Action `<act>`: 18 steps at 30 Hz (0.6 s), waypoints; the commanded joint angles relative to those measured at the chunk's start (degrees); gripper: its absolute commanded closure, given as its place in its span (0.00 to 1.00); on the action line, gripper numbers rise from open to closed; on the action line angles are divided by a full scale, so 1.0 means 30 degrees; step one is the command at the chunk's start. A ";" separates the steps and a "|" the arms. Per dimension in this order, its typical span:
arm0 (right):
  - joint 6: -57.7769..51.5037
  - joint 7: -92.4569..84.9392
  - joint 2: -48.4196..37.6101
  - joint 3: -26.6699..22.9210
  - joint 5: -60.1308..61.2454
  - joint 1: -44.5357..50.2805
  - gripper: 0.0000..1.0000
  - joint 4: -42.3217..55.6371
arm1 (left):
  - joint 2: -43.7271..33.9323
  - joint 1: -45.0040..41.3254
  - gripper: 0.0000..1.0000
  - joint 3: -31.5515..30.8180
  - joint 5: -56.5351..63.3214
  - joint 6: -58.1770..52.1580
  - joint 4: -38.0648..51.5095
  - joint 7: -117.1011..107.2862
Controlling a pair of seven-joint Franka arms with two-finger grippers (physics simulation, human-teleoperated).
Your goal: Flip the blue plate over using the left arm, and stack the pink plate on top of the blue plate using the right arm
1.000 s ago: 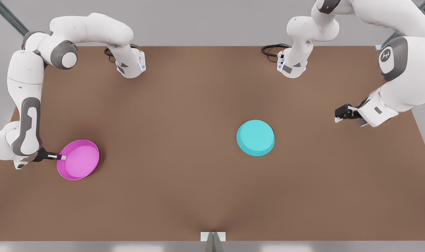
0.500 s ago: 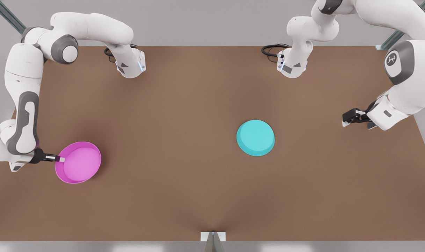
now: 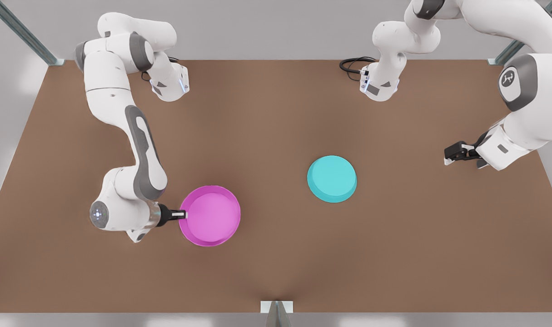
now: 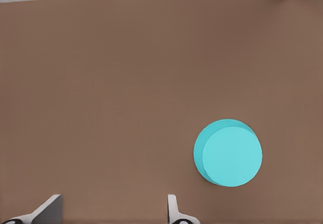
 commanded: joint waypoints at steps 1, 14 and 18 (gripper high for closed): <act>0.0278 0.0469 0.0005 0.0004 -0.0151 0.0370 0.79 0.0009 | -0.0002 0.0010 0.00 0.0030 -0.0010 0.0029 0.0000 0.0000; 0.5462 1.0782 0.1644 0.0033 0.1988 0.8017 0.79 0.2966 | -0.0001 0.0010 0.00 0.0031 0.0107 0.0293 0.0088 0.0000; 0.7838 1.3392 0.3080 0.1643 0.2281 0.9221 0.79 0.4667 | -0.0060 0.0010 0.00 0.0031 0.0137 0.0264 0.0088 0.0058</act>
